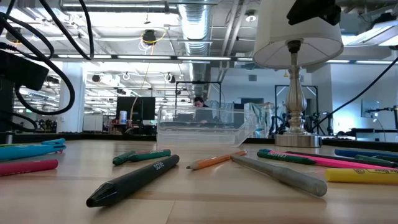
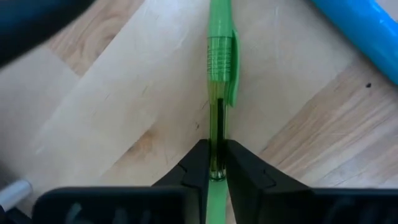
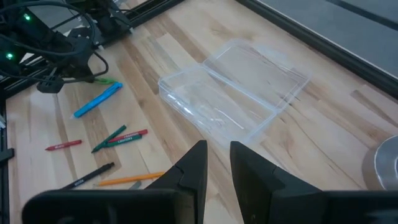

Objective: Pick & place school supplies into a supply box
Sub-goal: Put the green ballpen into the transparent supply box

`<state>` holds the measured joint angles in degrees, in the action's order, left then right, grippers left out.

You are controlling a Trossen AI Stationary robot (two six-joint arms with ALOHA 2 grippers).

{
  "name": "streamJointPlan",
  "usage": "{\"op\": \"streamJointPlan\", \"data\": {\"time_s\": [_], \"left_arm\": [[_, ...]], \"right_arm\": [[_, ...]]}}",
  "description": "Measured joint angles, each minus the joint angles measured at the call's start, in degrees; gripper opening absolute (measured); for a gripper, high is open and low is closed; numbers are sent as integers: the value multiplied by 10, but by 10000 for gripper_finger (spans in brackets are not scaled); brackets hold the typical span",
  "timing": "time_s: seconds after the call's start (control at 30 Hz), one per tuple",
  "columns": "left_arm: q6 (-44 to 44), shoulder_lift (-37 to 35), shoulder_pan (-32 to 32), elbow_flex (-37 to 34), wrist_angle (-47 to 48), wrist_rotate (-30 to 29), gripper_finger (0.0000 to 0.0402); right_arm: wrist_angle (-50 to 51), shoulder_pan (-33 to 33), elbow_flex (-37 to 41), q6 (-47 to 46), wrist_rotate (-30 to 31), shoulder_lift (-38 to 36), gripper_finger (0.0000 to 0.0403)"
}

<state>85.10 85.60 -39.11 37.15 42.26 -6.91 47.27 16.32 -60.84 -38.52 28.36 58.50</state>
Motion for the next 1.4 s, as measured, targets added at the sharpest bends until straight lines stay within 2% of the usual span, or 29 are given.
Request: {"op": "streamJointPlan", "data": {"time_s": [0.13, 0.37, 0.53, 0.63, 0.7, 0.9, 1.17, 1.4], "left_arm": [[11, 0, 0, 0, -1, -3, 21], [40, 0, 0, 0, 0, -3, 32], [58, -17, 0, -3, -2, -9, 19], [73, -33, 1, -5, 0, -31, 20], [74, -42, 3, -6, 2, -65, 23], [86, -62, 13, -5, -4, -71, 21], [51, -93, 54, -4, -34, -95, 23], [-21, -153, 105, -3, -70, -158, 24]], "right_arm": [[0, 0, 0, 0, 0, 0, 63], [0, 0, 0, 0, 0, 0, 63], [0, 0, 0, 0, 0, 0, 63], [0, 0, 0, 0, 1, 0, 63], [0, 0, 0, 0, 1, 0, 63], [1, 0, 0, 1, 2, 0, 63], [1, 0, 0, 0, 1, 0, 63], [-1, 0, 0, 0, 1, 0, 63]]}}
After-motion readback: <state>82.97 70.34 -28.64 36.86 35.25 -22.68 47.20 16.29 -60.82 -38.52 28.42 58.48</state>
